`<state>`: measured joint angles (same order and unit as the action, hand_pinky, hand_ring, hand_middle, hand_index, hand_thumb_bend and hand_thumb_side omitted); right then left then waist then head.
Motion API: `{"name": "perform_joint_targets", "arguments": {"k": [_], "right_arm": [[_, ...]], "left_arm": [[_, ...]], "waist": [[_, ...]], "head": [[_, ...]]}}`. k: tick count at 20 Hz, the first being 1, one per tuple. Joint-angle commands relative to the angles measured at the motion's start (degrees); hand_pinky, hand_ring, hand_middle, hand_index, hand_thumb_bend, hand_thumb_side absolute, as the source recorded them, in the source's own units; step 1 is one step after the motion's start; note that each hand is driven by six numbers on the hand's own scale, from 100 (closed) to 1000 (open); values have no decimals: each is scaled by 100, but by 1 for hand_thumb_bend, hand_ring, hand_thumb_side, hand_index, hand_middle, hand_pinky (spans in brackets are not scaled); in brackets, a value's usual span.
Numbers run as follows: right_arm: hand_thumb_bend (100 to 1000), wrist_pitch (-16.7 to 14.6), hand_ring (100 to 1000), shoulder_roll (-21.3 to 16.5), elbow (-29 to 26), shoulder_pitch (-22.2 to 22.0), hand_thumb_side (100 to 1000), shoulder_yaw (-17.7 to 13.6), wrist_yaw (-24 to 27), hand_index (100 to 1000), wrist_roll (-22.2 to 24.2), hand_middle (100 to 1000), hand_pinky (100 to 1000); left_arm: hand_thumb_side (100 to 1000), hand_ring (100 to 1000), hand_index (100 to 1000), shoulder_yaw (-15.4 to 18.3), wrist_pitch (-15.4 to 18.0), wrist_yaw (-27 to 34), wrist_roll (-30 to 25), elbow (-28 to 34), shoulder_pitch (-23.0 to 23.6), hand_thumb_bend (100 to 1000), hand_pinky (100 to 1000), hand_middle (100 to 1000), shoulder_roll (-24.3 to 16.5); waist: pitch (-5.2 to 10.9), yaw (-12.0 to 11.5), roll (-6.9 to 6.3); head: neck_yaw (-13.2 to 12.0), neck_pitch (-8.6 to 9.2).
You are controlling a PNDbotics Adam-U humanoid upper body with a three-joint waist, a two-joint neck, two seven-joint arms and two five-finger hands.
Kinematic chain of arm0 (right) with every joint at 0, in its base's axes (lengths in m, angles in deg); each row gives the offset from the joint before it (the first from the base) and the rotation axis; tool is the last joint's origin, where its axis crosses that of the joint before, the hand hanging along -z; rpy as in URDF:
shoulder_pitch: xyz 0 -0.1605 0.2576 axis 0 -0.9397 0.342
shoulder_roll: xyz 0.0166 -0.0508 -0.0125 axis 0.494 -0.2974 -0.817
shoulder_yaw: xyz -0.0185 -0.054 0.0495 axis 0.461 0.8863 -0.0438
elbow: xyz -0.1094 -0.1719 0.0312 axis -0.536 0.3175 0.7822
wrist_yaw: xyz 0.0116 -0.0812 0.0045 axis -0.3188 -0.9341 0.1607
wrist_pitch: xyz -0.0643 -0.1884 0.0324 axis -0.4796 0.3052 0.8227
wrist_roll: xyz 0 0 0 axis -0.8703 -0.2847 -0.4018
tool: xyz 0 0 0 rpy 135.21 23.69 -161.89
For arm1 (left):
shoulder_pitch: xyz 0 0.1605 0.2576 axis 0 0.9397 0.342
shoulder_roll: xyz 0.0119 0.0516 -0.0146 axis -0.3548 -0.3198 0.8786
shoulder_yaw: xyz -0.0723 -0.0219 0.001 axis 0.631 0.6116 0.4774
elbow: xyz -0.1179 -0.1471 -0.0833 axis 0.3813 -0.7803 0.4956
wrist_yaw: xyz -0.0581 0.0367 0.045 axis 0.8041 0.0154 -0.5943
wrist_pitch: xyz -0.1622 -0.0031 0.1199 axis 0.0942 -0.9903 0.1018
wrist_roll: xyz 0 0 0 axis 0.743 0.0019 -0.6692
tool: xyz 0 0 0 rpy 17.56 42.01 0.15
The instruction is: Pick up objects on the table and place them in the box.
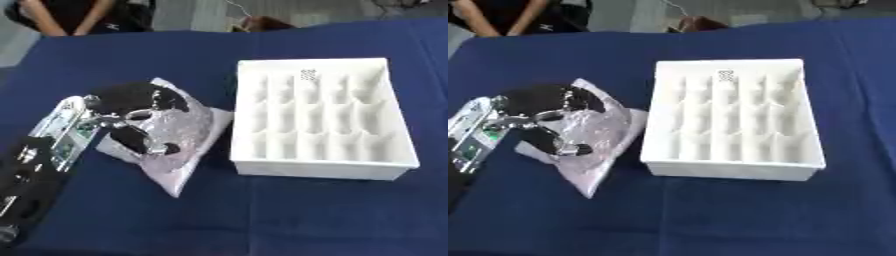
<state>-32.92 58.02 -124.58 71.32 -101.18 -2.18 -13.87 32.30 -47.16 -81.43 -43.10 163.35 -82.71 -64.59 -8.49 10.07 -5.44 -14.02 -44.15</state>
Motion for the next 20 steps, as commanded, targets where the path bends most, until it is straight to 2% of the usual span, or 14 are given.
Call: {"name": "perform_joint_targets", "arguments": {"k": [1,14,20], "right_arm": [[100,-19,646,-73,-92,61,756,-9,15,958,6,772,505],[100,-32,646,-39,-92,77,754,5,27,959,19,772,504],[100,-41,646,-24,-92,94,753,15,34,959,28,772,504]], "left_arm": [[875,882,914,26,6,-61,62,-1,-87,480,816,841,-74],[868,881,905,118,-62,-210,184,-150,-140,451,807,833,141],[870,878,903,63,-34,-445,154,-288,-227,478,827,832,201]], "waist": [[60,1,29],[28,13,61],[12,33,75]], "head": [[-47,3],[-89,3],[-109,3]]}}
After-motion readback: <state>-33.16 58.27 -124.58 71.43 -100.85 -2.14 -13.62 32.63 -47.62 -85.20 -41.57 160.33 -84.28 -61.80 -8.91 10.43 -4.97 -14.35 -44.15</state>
